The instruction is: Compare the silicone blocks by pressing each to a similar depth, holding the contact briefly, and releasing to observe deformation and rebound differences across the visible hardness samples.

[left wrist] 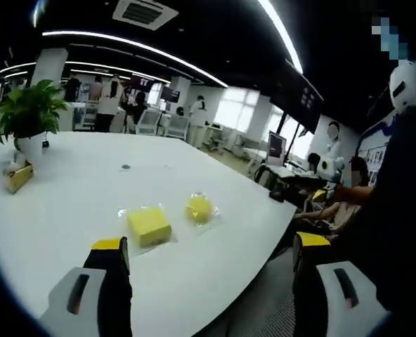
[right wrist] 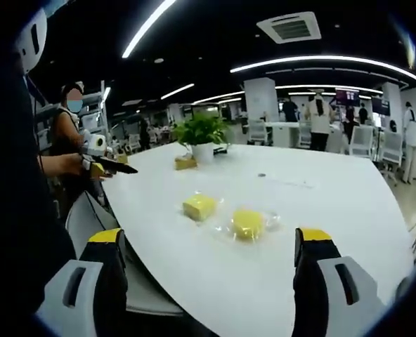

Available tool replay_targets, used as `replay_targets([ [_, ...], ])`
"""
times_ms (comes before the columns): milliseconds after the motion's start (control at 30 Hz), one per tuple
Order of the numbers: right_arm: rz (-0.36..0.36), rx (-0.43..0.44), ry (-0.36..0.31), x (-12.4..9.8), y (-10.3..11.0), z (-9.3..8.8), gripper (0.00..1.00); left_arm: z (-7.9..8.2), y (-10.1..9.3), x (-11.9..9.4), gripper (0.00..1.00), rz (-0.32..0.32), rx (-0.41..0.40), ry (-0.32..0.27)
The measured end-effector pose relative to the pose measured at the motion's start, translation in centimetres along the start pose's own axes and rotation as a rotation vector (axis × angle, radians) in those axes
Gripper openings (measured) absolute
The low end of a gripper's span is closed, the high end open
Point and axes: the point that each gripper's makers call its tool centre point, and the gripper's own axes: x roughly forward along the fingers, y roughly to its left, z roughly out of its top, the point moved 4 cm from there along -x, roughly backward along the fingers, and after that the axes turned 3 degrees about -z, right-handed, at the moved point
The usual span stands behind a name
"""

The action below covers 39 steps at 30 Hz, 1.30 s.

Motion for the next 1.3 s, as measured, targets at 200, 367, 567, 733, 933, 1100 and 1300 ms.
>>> replay_targets([
  [200, -0.017, -0.016, 0.044, -0.2, -0.7, -1.3, 0.90, -0.2, 0.5, 3.4, 0.93, -0.057, 0.007, 0.118],
  [367, -0.041, -0.003, 0.044, -0.6, -1.2, -1.9, 0.88, 0.6, 0.0, 6.3, 0.91, -0.126, -0.051, 0.113],
  [567, -0.053, 0.005, 0.057, -1.0, -1.2, -2.3, 0.86, 1.6, 0.8, 9.1, 0.87, -0.171, -0.172, 0.102],
  [733, -0.066, 0.018, 0.059, -1.3, -1.3, -2.5, 0.85, 2.6, 2.3, 11.3, 0.82, -0.162, -0.300, 0.089],
  [933, -0.081, 0.031, 0.066, -1.7, -1.5, -2.7, 0.82, 2.5, 3.8, 14.6, 0.78, -0.149, -0.429, 0.088],
  [1100, -0.088, 0.040, 0.080, -1.8, -1.7, -3.1, 0.82, 2.0, 4.6, 18.2, 0.77, -0.171, -0.601, 0.083],
  [1300, -0.092, 0.046, 0.088, -1.8, -2.1, -3.1, 0.81, 1.5, 7.2, 22.1, 0.73, -0.081, -0.719, 0.044],
])
